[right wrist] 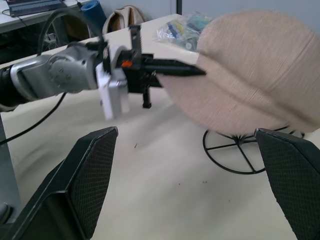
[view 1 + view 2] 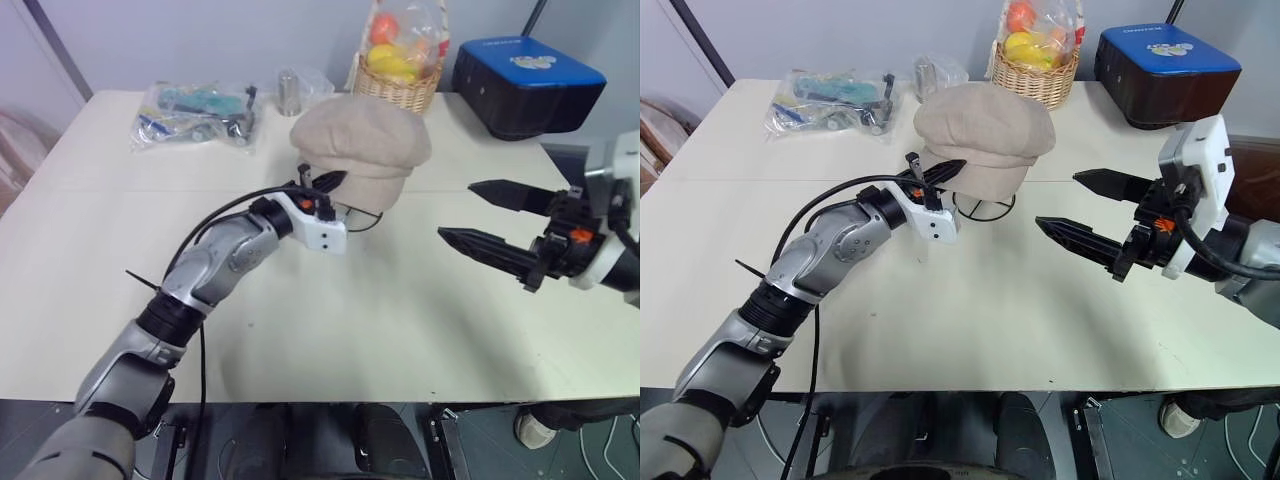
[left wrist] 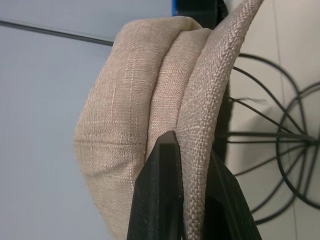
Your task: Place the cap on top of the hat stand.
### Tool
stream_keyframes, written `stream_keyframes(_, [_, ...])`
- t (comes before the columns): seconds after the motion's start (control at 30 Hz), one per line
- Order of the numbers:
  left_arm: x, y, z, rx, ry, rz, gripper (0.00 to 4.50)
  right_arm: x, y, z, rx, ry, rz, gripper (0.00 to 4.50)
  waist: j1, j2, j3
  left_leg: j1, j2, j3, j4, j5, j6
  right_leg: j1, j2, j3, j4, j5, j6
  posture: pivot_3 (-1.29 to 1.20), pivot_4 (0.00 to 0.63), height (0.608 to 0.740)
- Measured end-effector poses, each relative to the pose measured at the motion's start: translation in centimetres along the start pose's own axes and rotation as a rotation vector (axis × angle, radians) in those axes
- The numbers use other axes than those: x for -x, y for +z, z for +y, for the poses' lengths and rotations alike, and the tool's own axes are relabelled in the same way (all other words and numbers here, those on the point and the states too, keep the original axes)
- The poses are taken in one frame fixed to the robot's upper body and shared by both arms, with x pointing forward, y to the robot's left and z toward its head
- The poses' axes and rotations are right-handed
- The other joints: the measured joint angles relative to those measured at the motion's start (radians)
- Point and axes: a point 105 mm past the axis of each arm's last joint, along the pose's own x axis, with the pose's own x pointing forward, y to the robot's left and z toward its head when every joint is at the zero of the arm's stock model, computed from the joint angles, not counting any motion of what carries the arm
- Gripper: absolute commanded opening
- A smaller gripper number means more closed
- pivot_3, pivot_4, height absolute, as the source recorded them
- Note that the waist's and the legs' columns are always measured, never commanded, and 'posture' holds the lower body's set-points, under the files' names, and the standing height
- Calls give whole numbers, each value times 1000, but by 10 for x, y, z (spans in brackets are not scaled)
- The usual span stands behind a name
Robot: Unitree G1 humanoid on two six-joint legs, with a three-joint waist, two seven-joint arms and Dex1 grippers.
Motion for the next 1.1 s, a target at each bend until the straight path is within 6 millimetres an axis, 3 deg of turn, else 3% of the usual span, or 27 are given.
stream_keyframes(0.1, [-3,7,-10,16,-18,-16,1411,0,-2,-3,7,-23,12,4500,-1,0,0,1,0,0,0,0,0,1,0,0,0,0,0,0,150,740])
stream_keyframes(0.3, [2,8,-27,27,-62,-19,4477,-6,-27,-16,89,-111,147,4500,-3,0,0,1,0,0,0,0,0,0,0,0,0,0,0,0,150,740])
stream_keyframes(0.47, [29,0,-34,22,-115,-15,4477,-18,-50,-19,178,-154,242,4500,-7,0,0,1,1,0,-1,0,0,-1,0,0,1,0,0,0,150,740])
stream_keyframes(0.57, [52,-5,-32,125,-121,-10,4477,-26,-62,-18,270,-167,283,4500,-5,0,0,1,1,0,-1,0,0,-1,0,0,1,0,0,0,150,740])
stream_keyframes(0.7, [82,-5,-8,388,-44,-56,4477,-41,-77,-16,458,-187,306,4500,-3,0,0,1,1,0,0,0,0,-1,-1,-1,1,0,0,0,150,740])
stream_keyframes(0.83, [102,-32,26,634,24,21,4477,-61,-78,-10,661,-190,239,4500,-7,1,0,1,1,0,0,0,0,-1,0,0,1,0,0,0,150,740])
stream_keyframes(0.9, [118,-45,28,867,-46,87,4477,-74,-73,-6,786,-190,177,4500,-15,0,0,2,1,0,-1,0,0,-1,1,-1,1,0,0,0,150,740])
stream_keyframes(1.0, [142,-51,27,1193,-196,124,4477,-94,-70,1,919,-185,108,4500,-30,0,0,2,2,-1,-2,0,0,-2,2,-1,1,-1,0,0,150,740])
stream_keyframes(1.1, [160,-45,39,1342,-337,97,4477,-117,-67,5,1022,-191,55,4500,-34,0,1,2,2,0,-2,0,0,-2,3,-1,1,-1,0,0,150,740])
